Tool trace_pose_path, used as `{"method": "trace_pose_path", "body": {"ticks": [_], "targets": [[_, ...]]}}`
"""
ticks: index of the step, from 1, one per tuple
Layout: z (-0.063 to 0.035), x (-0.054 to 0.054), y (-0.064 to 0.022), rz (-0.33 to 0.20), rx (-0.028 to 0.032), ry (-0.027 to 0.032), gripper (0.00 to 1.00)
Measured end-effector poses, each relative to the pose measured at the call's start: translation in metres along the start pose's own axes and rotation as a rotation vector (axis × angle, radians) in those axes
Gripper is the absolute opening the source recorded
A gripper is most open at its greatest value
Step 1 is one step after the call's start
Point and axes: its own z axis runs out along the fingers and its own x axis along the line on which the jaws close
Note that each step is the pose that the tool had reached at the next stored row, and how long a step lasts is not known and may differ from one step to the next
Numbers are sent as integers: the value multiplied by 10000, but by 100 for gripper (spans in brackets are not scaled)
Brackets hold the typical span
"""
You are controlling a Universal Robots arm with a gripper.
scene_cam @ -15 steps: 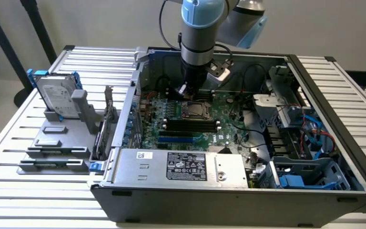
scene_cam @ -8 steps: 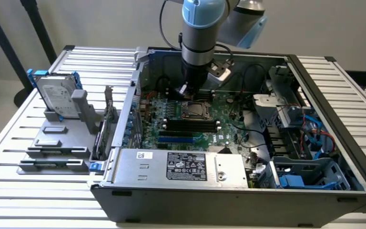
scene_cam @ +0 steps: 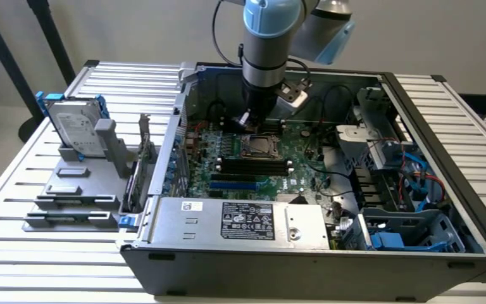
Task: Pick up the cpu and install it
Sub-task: 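Install the first cpu locking lever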
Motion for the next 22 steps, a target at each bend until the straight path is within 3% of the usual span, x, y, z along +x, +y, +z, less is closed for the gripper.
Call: {"method": "trace_pose_path", "body": {"ticks": [22], "targets": [[30, 18, 33, -101, 13, -21, 11]]}}
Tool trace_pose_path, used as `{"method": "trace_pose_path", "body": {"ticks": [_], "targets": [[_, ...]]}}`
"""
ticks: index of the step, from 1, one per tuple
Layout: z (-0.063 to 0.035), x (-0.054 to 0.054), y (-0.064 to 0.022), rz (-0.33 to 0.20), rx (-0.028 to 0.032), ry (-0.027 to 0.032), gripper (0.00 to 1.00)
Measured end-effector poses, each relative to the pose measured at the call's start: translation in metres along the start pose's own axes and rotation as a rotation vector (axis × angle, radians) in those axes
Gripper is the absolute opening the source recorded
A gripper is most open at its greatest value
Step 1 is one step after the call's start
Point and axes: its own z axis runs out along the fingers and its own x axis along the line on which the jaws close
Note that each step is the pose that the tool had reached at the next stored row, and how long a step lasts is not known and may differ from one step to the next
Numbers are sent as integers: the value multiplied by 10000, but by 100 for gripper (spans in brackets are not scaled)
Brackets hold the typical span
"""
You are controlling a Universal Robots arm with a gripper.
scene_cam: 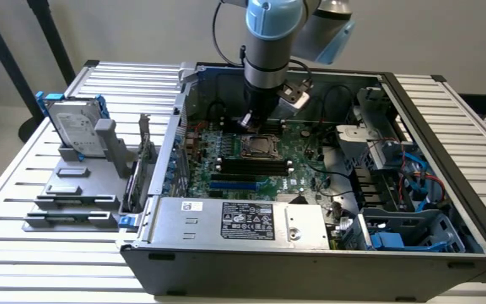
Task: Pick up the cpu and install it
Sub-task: 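Install the first cpu locking lever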
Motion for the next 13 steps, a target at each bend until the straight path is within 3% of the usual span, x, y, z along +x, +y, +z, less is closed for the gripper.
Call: {"method": "trace_pose_path", "body": {"ticks": [13], "targets": [[5, 30, 39, -46, 8, -8, 11]]}}
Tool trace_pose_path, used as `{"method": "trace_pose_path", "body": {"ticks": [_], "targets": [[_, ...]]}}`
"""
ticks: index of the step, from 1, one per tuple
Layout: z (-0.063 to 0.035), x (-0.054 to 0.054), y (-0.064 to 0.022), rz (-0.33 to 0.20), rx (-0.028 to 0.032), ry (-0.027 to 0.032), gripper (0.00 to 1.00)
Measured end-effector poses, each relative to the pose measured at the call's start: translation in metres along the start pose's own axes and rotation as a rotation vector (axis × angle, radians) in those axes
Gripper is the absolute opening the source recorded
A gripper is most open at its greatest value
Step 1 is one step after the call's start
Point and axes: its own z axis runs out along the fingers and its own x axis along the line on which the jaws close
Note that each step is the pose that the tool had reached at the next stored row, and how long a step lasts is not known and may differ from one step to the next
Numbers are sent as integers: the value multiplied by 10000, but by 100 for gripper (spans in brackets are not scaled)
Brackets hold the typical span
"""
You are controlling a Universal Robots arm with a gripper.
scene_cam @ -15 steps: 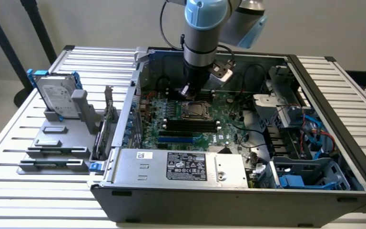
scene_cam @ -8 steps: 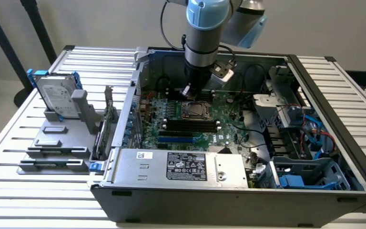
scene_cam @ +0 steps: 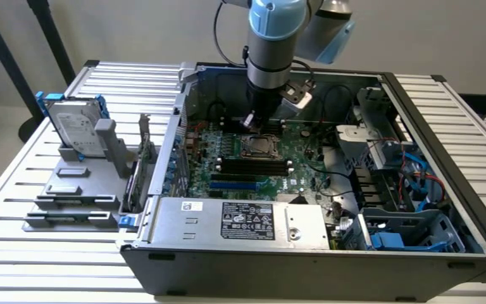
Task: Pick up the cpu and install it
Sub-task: 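Install the first cpu locking lever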
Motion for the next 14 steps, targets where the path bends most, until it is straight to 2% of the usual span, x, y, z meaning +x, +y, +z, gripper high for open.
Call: {"method": "trace_pose_path", "body": {"ticks": [11, 14], "targets": [[-1, 11, 19, -11, 3, -8, 11], [-33, -3, 21, -11, 3, -7, 11]]}}
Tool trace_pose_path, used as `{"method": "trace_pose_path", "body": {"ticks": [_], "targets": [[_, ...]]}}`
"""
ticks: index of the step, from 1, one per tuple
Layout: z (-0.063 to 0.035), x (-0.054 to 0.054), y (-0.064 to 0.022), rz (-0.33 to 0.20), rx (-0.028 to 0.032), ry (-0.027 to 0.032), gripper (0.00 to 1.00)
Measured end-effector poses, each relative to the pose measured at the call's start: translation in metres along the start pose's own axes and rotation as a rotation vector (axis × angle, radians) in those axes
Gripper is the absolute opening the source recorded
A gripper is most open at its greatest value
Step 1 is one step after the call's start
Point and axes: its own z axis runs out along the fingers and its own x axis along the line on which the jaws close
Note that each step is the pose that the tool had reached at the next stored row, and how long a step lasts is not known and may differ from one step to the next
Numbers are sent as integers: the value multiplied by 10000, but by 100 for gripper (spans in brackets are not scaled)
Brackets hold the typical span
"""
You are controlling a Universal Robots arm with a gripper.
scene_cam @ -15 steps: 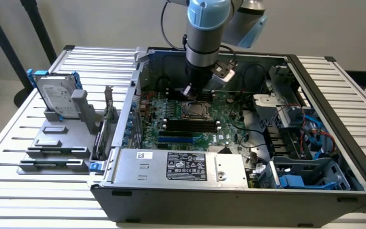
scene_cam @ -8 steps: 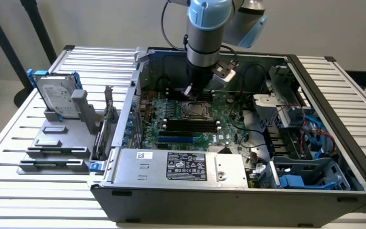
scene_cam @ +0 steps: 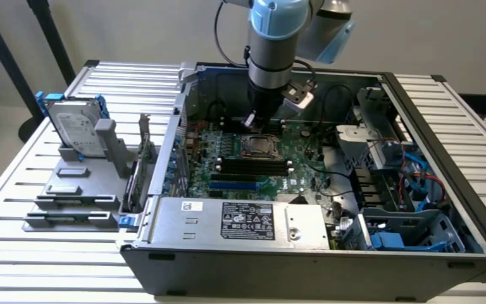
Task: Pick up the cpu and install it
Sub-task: 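Install the first cpu locking lever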
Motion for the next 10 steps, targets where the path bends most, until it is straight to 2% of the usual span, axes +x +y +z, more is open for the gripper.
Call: {"method": "trace_pose_path", "body": {"ticks": [10], "targets": [[-34, -26, 12, 0, -1, -3, 11]]}}
